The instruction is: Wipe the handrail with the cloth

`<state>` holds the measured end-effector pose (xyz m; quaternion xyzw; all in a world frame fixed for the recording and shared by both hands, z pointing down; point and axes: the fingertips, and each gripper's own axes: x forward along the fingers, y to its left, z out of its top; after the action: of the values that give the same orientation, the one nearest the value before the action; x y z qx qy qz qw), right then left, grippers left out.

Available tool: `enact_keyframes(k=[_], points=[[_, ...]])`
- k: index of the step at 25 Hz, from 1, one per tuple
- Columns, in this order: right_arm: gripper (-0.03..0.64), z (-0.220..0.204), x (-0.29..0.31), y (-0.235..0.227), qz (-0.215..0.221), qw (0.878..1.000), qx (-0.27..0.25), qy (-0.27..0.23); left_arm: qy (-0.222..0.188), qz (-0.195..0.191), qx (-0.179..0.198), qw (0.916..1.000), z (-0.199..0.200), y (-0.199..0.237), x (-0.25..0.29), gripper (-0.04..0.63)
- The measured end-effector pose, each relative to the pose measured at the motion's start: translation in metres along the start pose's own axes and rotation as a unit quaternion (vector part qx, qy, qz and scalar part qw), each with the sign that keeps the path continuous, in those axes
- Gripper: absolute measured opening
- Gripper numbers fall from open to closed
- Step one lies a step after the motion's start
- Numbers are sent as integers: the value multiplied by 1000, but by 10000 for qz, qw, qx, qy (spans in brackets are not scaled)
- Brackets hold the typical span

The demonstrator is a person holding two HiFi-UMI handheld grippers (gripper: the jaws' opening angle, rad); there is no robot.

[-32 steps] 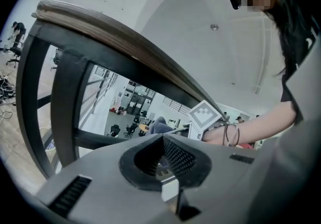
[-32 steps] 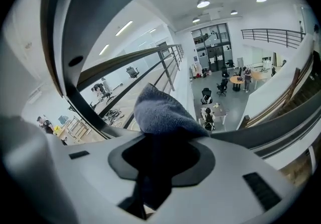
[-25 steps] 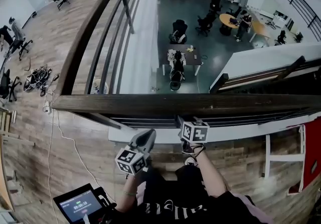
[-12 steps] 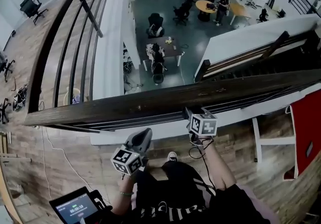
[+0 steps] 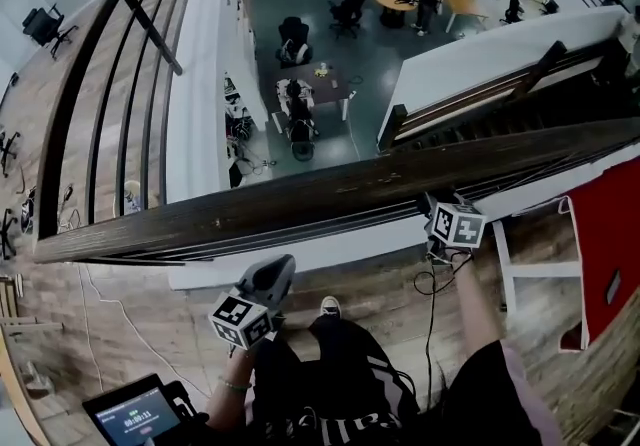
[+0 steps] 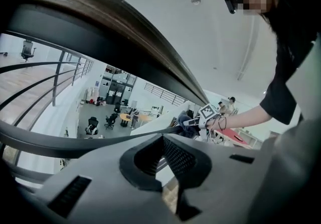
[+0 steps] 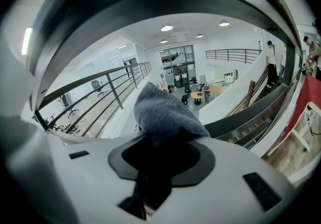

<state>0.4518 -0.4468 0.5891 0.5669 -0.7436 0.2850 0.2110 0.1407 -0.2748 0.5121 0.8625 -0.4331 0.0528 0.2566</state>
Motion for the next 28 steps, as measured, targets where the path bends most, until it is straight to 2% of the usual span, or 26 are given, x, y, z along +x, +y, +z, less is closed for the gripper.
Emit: enact_keyframes(k=[4,9,13,17,20,22,24,28], points=[[104,9,-8,-69,-380,9992,75,8,98,-88,-29,9999,-3,-13,8,3],[104,17,-14,-146,-910,9951,380,-113,138,104,-18,9998,-15,-5,-1,2],[104,27,-15,-187,-1352,9881,709,-196,145,346,-96,9993,-16,18,-16,2],[104,27,-12,-210,-1565,9837,853,-228,90,583,-129,9982,-20,29,-24,3],[104,18,-18,-207,-1725,9806,884,-288,61,667,-187,9976,-26,31,-33,3],[104,6,-25,-190,-1707,9794,1014,-365,23,705,-204,9973,-29,37,-46,3],[104,-4,-32,-158,-1595,9808,1049,-399,-40,738,-247,9970,-29,47,-65,3],[104,-20,-46,-61,-1282,9870,900,-361,-165,787,-355,9961,-22,75,-112,3]])
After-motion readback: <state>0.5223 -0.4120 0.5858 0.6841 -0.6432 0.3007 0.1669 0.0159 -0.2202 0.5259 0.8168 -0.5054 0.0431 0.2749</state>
